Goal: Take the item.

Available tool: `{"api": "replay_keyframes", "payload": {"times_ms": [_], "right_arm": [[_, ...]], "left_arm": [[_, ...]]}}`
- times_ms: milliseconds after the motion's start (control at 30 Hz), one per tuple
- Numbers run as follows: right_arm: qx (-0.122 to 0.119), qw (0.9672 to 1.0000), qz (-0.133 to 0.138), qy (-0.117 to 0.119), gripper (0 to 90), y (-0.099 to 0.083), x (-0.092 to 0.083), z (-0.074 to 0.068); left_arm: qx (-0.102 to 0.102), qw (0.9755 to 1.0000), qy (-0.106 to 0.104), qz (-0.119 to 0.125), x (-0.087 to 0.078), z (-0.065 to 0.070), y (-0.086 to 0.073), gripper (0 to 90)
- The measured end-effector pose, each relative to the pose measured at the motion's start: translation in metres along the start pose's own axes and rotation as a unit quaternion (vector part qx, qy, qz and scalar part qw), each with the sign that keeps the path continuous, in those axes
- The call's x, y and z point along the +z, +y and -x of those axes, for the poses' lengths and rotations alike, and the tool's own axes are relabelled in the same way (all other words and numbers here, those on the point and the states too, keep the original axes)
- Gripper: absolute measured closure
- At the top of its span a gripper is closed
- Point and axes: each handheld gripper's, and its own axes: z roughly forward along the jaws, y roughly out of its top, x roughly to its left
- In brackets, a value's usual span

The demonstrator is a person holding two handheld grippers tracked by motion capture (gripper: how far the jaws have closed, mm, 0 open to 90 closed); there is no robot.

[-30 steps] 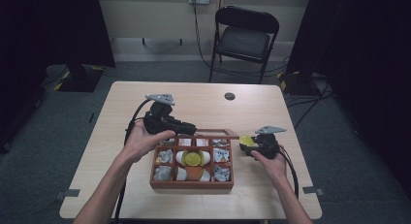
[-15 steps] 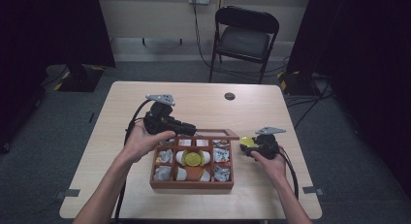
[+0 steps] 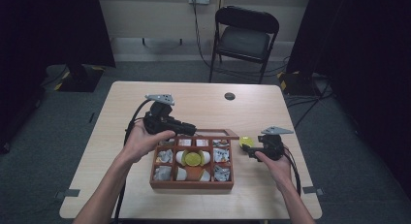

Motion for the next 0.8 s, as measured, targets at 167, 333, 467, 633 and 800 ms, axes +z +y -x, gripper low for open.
{"api": "replay_keyframes", "payload": {"times_ms": [167, 333, 467, 633, 800], "right_arm": [[-0.009, 0.9997, -0.017, -0.015, 16.8, -0.006, -0.013, -0.003], [-0.008, 0.9994, -0.021, -0.027, 17.9, -0.021, -0.028, -0.002], [0.002, 0.9988, -0.037, -0.032, 18.6, -0.035, -0.032, -0.002], [-0.004, 0.9974, -0.061, -0.040, 17.8, -0.049, -0.030, 0.000], [-0.001, 0.9948, -0.071, -0.073, 17.7, -0.059, -0.027, 0.006]], "left_arm": [[0.002, 1.0000, 0.002, -0.004, 0.000, 0.001, 0.000, 81.6], [0.003, 1.0000, 0.000, -0.006, 0.000, 0.001, 0.000, 81.6], [0.004, 1.0000, 0.002, -0.007, 0.001, 0.002, 0.000, 81.6], [0.004, 1.0000, 0.003, -0.006, 0.001, 0.002, 0.000, 81.6], [0.004, 1.0000, 0.003, -0.007, 0.001, 0.002, 0.000, 81.6]]}}
